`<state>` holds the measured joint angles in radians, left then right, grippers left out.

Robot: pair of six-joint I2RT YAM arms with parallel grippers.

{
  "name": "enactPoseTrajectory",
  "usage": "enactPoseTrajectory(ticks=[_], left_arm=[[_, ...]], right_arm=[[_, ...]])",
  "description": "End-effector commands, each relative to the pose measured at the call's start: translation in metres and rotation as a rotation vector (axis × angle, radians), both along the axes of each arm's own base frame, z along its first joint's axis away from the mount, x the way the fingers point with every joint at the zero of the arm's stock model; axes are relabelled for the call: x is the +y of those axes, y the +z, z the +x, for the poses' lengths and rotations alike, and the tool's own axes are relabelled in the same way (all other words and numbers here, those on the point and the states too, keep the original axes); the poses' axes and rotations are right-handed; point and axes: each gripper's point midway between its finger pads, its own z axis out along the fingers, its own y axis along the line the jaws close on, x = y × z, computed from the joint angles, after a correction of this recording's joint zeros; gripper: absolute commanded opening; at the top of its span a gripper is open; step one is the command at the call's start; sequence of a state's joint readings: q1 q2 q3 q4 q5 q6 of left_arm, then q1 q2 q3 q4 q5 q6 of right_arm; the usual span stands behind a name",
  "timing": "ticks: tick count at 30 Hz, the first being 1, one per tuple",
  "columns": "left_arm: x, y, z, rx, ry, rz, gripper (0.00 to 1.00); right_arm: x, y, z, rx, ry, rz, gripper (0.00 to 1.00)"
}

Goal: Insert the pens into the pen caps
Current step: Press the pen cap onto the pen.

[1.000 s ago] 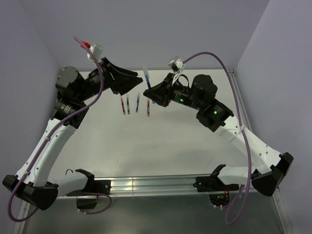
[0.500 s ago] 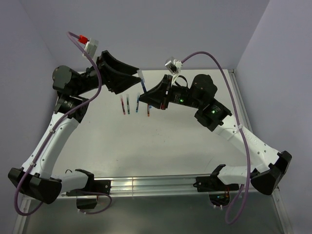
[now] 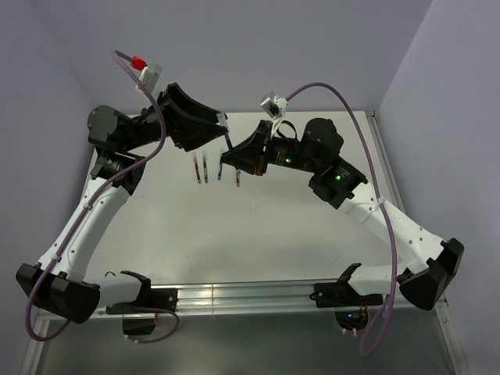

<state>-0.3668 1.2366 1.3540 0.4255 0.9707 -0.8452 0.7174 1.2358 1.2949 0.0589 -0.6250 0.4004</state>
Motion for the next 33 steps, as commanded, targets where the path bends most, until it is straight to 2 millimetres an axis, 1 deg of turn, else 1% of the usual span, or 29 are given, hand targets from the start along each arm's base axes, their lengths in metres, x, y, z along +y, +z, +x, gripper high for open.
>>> enactPoseTrajectory(ticks=[1, 2, 3, 5, 6, 8, 10, 15, 16, 17, 20, 23, 24, 25, 26, 28, 30, 31, 33], left_arm=[[0.000, 0.005, -0.004, -0.033, -0.017, -0.015, 0.60], [0.000, 0.004, -0.003, -0.030, -0.018, -0.014, 0.59], [0.000, 0.004, -0.002, -0.026, -0.020, -0.015, 0.55], [-0.001, 0.005, -0.001, -0.021, -0.021, -0.018, 0.53], [-0.001, 0.004, -0.001, -0.021, -0.020, -0.017, 0.49], [-0.001, 0.004, 0.001, -0.018, -0.019, -0.019, 0.47], [-0.001, 0.004, 0.001, -0.018, -0.019, -0.019, 0.38], [-0.003, -0.003, 0.005, 0.002, -0.020, -0.008, 0.31], [-0.004, -0.006, 0.007, 0.012, -0.022, -0.007, 0.25], [-0.004, -0.007, 0.007, 0.018, -0.022, -0.006, 0.25], [-0.005, -0.010, 0.009, 0.029, -0.022, -0.001, 0.19], [-0.006, -0.014, 0.010, 0.040, -0.026, 0.004, 0.11], [-0.006, -0.015, 0.009, 0.042, -0.028, 0.004, 0.04], [-0.006, -0.016, 0.009, 0.047, -0.029, 0.006, 0.00], [-0.005, -0.016, 0.009, 0.049, -0.027, 0.004, 0.00], [-0.006, -0.019, 0.009, 0.062, -0.024, 0.003, 0.00], [-0.007, -0.021, 0.011, 0.066, -0.005, 0.004, 0.00], [-0.008, -0.025, 0.011, 0.084, -0.003, 0.013, 0.00], [-0.008, -0.028, 0.012, 0.085, 0.023, 0.015, 0.00]], right_arm=[[0.001, 0.016, -0.002, -0.035, 0.017, 0.033, 0.00], [0.001, 0.015, -0.002, -0.034, 0.017, 0.032, 0.00], [0.001, 0.015, -0.003, -0.034, 0.019, 0.032, 0.00], [0.001, 0.015, -0.002, -0.034, 0.017, 0.032, 0.00], [0.001, 0.016, -0.003, -0.035, 0.019, 0.033, 0.00], [0.001, 0.015, -0.002, -0.033, 0.014, 0.030, 0.00], [0.001, 0.013, -0.001, -0.030, 0.008, 0.027, 0.00], [0.000, 0.015, 0.001, -0.037, -0.002, 0.024, 0.00], [0.001, 0.013, 0.003, -0.035, -0.009, 0.022, 0.00], [0.001, 0.013, 0.004, -0.034, -0.012, 0.021, 0.00], [0.001, 0.013, 0.005, -0.033, -0.014, 0.016, 0.00], [0.002, 0.014, 0.007, -0.040, -0.020, 0.014, 0.00], [0.002, 0.014, 0.008, -0.039, -0.026, 0.014, 0.00], [0.002, 0.013, 0.009, -0.037, -0.028, 0.009, 0.00], [0.002, 0.015, 0.011, -0.044, -0.035, 0.007, 0.00], [0.001, 0.012, 0.020, -0.029, -0.079, -0.006, 0.00], [-0.001, 0.014, 0.026, -0.037, -0.118, -0.009, 0.00], [-0.003, 0.019, 0.031, -0.045, -0.146, -0.002, 0.00], [-0.004, 0.016, 0.036, -0.036, -0.176, -0.017, 0.00]])
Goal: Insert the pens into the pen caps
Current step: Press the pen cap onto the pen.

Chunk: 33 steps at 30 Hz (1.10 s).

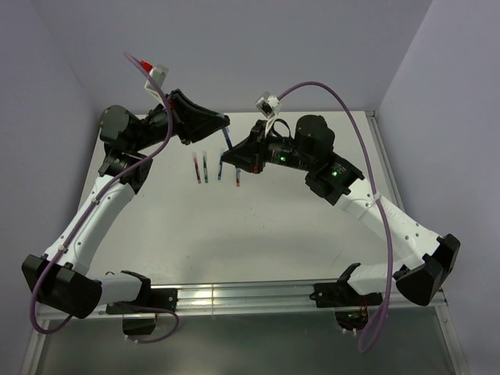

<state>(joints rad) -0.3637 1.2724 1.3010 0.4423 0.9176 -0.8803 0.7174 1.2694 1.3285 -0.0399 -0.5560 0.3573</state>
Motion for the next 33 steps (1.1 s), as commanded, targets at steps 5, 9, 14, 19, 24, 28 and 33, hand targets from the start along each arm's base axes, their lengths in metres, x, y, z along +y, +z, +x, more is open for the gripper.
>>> enactPoseTrajectory(ticks=[5, 9, 14, 19, 24, 28, 33], left_arm=[[-0.005, -0.014, -0.011, 0.006, 0.020, 0.040, 0.00], [-0.009, -0.022, -0.008, 0.035, 0.042, 0.061, 0.00], [-0.014, -0.029, -0.005, 0.071, 0.078, 0.072, 0.00], [-0.018, -0.043, -0.002, 0.117, 0.096, 0.094, 0.00], [-0.022, -0.055, 0.002, 0.151, 0.126, 0.115, 0.00], [-0.028, -0.066, 0.002, 0.186, 0.137, 0.133, 0.00], [-0.033, -0.078, 0.002, 0.224, 0.148, 0.142, 0.00]], right_arm=[[-0.009, 0.039, 0.036, -0.082, -0.188, 0.031, 0.00], [-0.012, 0.042, 0.044, -0.085, -0.236, 0.027, 0.00], [-0.019, 0.047, 0.057, -0.097, -0.316, 0.016, 0.00], [-0.024, 0.053, 0.068, -0.114, -0.380, 0.013, 0.00], [-0.028, 0.058, 0.075, -0.133, -0.426, 0.005, 0.00], [-0.030, 0.061, 0.081, -0.146, -0.468, 0.000, 0.00], [-0.033, 0.063, 0.088, -0.160, -0.521, -0.005, 0.00]])
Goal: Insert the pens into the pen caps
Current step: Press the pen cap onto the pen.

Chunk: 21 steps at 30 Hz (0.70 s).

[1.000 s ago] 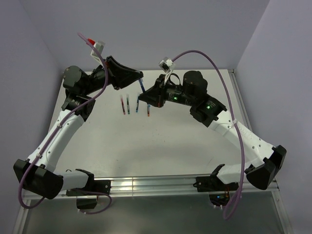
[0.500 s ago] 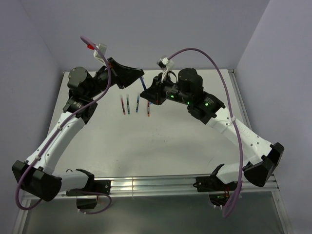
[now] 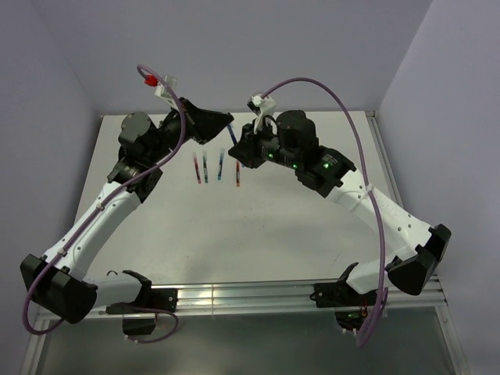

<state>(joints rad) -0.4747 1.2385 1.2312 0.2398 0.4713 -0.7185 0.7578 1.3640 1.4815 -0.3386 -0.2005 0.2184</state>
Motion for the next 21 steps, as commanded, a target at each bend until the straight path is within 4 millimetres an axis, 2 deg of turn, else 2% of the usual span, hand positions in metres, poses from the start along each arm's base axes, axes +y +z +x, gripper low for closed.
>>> enactPoseTrajectory(ticks=[1, 21], left_arm=[[-0.028, -0.040, -0.049, 0.118, -0.209, 0.091, 0.00], [-0.039, -0.097, -0.044, 0.309, -0.144, 0.152, 0.00]], right_arm=[[-0.018, 0.101, 0.039, -0.247, -0.211, 0.206, 0.00], [-0.031, 0.110, 0.061, -0.301, -0.362, 0.182, 0.00]])
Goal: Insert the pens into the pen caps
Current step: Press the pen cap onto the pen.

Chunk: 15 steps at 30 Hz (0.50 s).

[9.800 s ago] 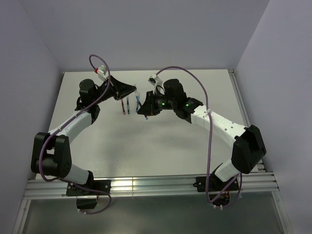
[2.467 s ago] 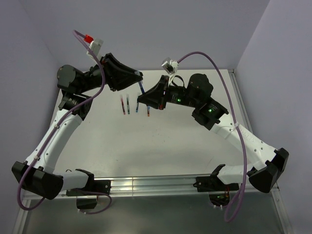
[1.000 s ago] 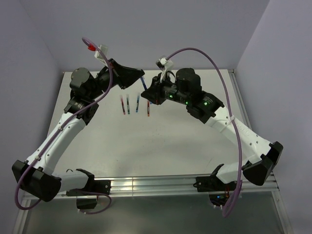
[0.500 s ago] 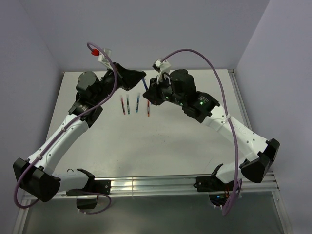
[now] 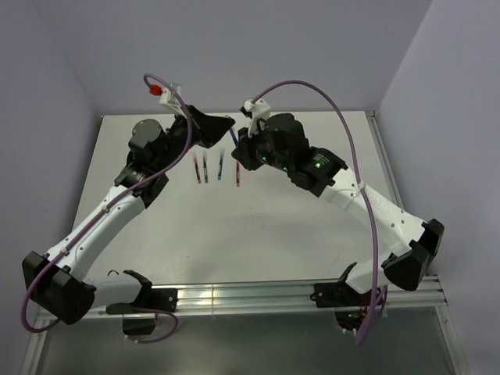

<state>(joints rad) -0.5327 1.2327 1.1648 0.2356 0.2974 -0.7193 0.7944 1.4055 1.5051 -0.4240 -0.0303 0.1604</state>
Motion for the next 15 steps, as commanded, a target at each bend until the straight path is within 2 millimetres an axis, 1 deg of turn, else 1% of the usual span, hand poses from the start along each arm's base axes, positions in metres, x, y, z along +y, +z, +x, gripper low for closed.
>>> enactPoseTrajectory(ticks=[1, 3, 4, 5, 6, 8, 9, 11, 13, 14, 15], left_arm=[[-0.036, -0.074, -0.055, 0.262, -0.254, 0.131, 0.00], [-0.037, -0.078, -0.052, 0.295, -0.236, 0.129, 0.00], [-0.036, -0.085, -0.051, 0.328, -0.225, 0.141, 0.00], [-0.036, -0.086, -0.049, 0.342, -0.214, 0.137, 0.00], [-0.036, -0.092, -0.048, 0.364, -0.204, 0.146, 0.00], [-0.036, -0.094, -0.049, 0.377, -0.204, 0.147, 0.00], [-0.036, -0.090, -0.050, 0.359, -0.215, 0.144, 0.00], [-0.036, -0.090, -0.055, 0.332, -0.236, 0.152, 0.00], [-0.035, -0.085, -0.057, 0.299, -0.247, 0.156, 0.00], [-0.037, -0.082, -0.063, 0.273, -0.280, 0.163, 0.00], [-0.036, -0.078, -0.064, 0.256, -0.290, 0.163, 0.00]], right_arm=[[-0.022, 0.137, 0.047, -0.337, -0.236, 0.302, 0.00], [-0.023, 0.136, 0.049, -0.344, -0.251, 0.291, 0.00], [-0.024, 0.135, 0.050, -0.348, -0.258, 0.285, 0.00], [-0.024, 0.135, 0.050, -0.351, -0.269, 0.284, 0.00], [-0.024, 0.136, 0.051, -0.356, -0.273, 0.280, 0.00], [-0.023, 0.135, 0.051, -0.357, -0.277, 0.276, 0.00], [-0.021, 0.135, 0.051, -0.355, -0.266, 0.271, 0.00], [-0.020, 0.134, 0.051, -0.354, -0.259, 0.263, 0.00], [-0.014, 0.136, 0.046, -0.350, -0.213, 0.267, 0.00], [-0.014, 0.139, 0.043, -0.353, -0.201, 0.273, 0.00], [-0.014, 0.140, 0.041, -0.356, -0.193, 0.279, 0.00]])
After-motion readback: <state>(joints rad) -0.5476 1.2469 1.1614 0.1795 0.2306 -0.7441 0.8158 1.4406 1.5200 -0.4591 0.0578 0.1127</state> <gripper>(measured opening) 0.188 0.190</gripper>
